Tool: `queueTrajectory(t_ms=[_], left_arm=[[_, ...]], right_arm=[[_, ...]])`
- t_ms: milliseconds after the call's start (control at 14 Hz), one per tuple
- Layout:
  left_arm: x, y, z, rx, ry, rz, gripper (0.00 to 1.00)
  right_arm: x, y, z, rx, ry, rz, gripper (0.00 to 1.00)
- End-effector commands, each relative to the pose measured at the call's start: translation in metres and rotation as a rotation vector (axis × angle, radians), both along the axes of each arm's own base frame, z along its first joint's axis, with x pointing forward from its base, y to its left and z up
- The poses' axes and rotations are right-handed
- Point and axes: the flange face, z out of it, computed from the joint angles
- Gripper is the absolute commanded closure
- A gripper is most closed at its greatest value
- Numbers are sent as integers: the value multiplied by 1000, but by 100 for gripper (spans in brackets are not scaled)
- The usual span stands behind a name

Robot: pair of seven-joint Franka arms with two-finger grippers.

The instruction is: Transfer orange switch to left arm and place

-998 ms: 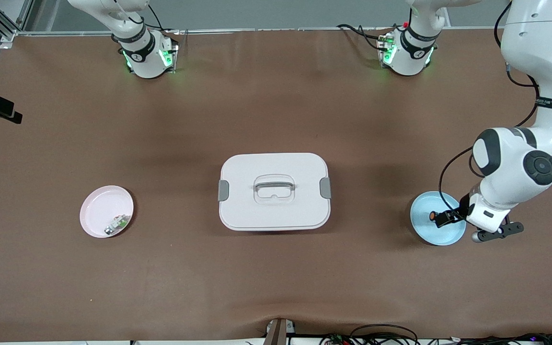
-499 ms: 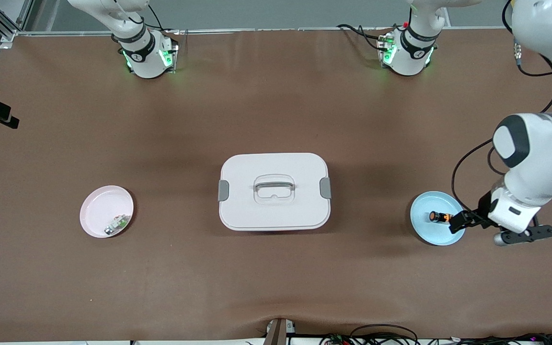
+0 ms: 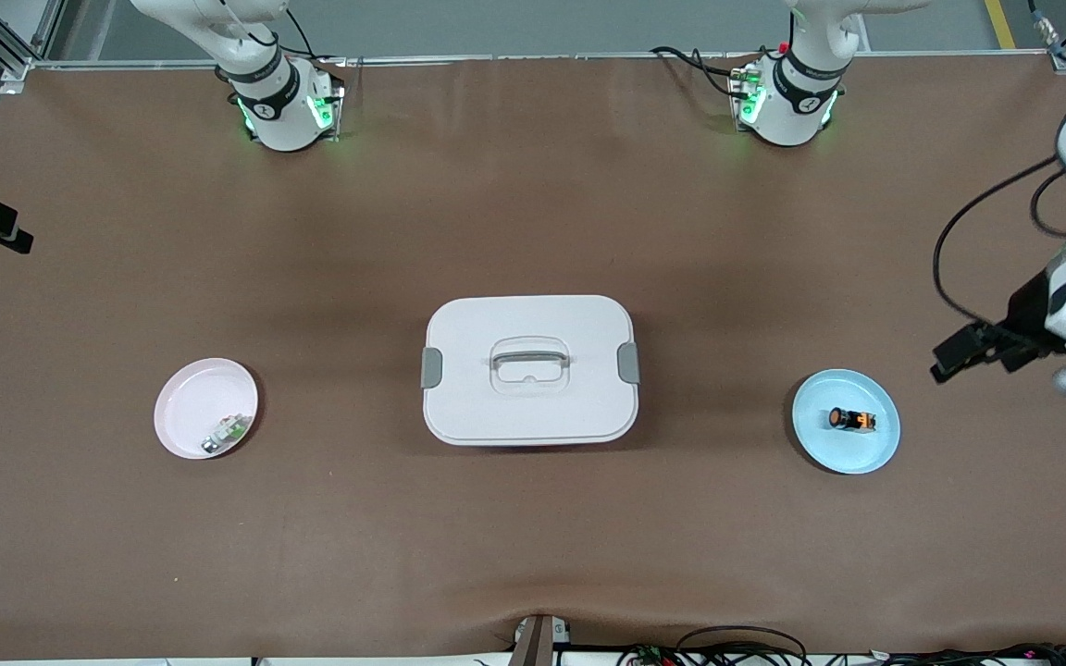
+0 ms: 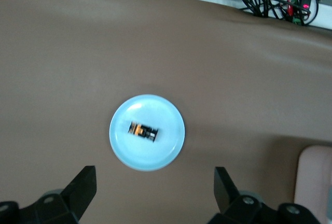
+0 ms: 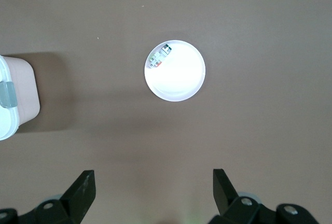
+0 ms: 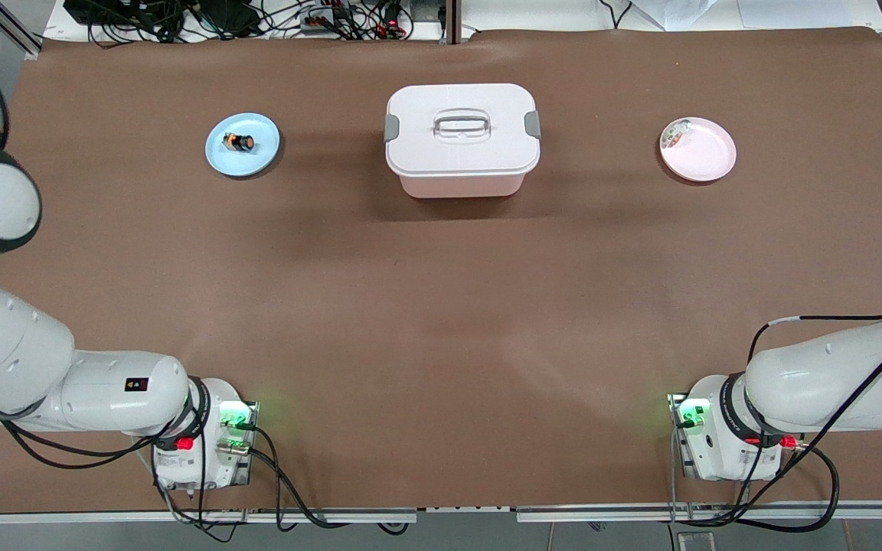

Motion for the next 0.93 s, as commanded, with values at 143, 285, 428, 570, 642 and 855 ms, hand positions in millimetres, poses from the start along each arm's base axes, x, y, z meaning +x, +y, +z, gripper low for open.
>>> queueTrajectory(t_ms=[143, 285, 428, 570, 642, 855], left_arm=[[-34, -1, 53, -6, 57, -31, 0], [-49, 1, 62, -6, 61, -29, 0], [-62, 6, 72, -4, 48, -19, 0], [-69, 5, 70, -4, 54, -21, 0], [-74, 5, 66, -4, 61, -21, 0], [-86, 6, 59, 1, 66, -21, 0]], right_arm=[[-3, -1, 3, 9, -7, -17, 0], [-3, -1, 3, 11, -7, -17, 0], [-3, -2, 3, 9, -7, -19, 0], [-3, -2, 3, 9, -9, -19, 0], [-3, -2, 3, 11, -9, -19, 0], [-3, 0, 3, 11, -9, -16, 0]])
